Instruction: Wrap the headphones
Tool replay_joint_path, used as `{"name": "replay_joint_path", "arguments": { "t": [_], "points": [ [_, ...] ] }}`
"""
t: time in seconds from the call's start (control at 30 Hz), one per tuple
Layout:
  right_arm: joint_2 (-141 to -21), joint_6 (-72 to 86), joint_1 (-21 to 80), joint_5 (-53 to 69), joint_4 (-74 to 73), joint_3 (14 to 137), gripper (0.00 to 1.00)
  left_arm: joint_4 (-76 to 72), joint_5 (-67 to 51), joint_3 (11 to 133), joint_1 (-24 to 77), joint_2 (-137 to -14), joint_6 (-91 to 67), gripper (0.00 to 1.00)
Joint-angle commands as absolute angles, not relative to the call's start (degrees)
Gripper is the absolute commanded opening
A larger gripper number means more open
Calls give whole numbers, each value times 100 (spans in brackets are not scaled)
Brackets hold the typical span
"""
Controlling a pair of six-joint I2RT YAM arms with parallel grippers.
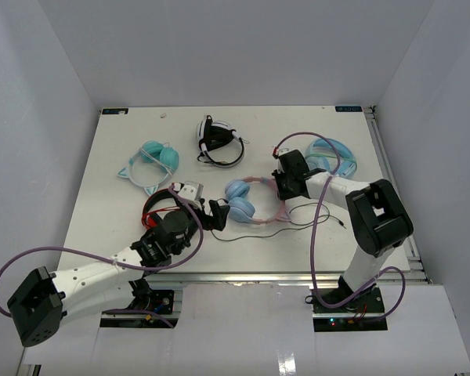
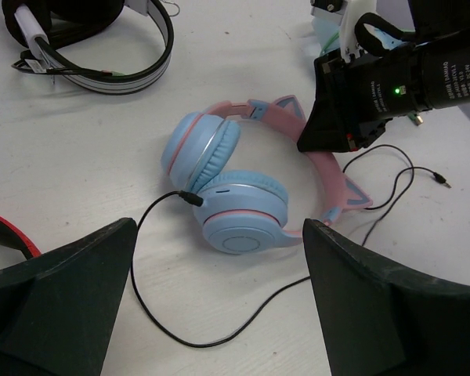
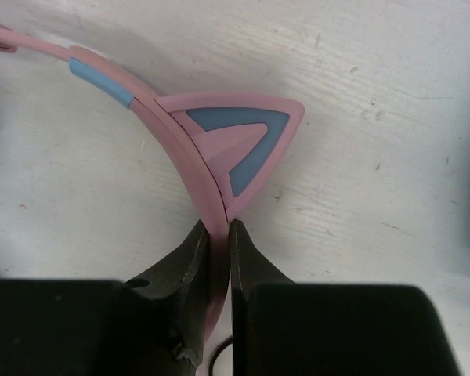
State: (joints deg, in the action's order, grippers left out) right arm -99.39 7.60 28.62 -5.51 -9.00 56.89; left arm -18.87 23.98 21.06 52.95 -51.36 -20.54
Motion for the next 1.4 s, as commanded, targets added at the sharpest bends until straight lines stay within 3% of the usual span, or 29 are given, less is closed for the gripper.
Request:
{"name": "replay_joint_path", "arguments": {
  "t": [0.0, 0.23, 0.47, 0.7, 1.03, 1.37],
  "points": [
    [-9132, 803, 2956, -225, -786, 5715, 8, -1422, 1667, 2386, 5303, -4375, -2620, 97],
    [-6949, 1026, 2962, 1263, 148, 5080, 8, -378, 540, 3678, 5307, -2958, -2430, 98],
    [-5720, 1620, 2971, 2648, 684, 4957, 8, 811, 142, 5102, 5300, -3222, -1791, 98],
    [-4783, 1934, 2971, 3321, 1035, 4715, 8, 975, -259, 5701, 5300, -3053, -1627, 98],
    [-4121, 2934, 2965, 4544, 2305, 4184, 8, 845, -1139, 5937, 5300, -3536, -1702, 96],
    [-4099, 5412, 2971, 5392, 4750, 3638, 8, -1013, -2528, 5071, 5300, -3838, -1625, 90]
  ]
}}
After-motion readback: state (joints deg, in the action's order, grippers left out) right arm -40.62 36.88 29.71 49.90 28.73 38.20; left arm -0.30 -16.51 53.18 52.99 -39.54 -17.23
